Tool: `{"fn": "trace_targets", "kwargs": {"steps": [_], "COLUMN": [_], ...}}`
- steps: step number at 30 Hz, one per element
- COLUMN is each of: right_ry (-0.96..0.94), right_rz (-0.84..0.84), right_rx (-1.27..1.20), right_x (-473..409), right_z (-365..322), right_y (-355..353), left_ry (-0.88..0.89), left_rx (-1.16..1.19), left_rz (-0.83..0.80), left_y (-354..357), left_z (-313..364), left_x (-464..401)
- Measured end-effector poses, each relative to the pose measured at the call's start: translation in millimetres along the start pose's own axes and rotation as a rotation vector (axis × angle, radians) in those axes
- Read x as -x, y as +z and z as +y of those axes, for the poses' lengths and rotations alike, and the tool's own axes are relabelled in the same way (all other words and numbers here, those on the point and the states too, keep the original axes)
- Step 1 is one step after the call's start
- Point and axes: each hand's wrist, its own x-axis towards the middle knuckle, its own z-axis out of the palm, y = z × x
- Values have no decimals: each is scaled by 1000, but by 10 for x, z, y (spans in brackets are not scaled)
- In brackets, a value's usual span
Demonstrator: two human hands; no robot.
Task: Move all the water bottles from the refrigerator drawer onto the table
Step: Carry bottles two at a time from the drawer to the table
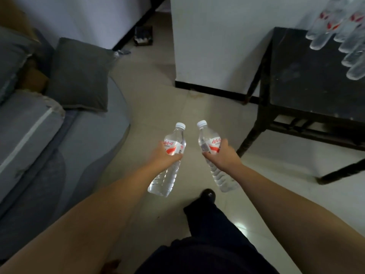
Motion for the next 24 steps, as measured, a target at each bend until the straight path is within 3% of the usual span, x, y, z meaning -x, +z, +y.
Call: {"fn": "trace_targets", "kwargs": {"steps": [13, 24], "right_ry": [94, 221], "right_rz": [128, 204], "right_rx": [-82, -216], "right_x": [-2046, -3083], "right_z": [109, 303], "right_y": [-1239, -1814], "left_ry": [130, 254], "left_rx": [-76, -166], "left_rz": [-91, -222], "left_y": [479, 924], "left_z": [1854, 3024], "left_x": [-1854, -2968]}}
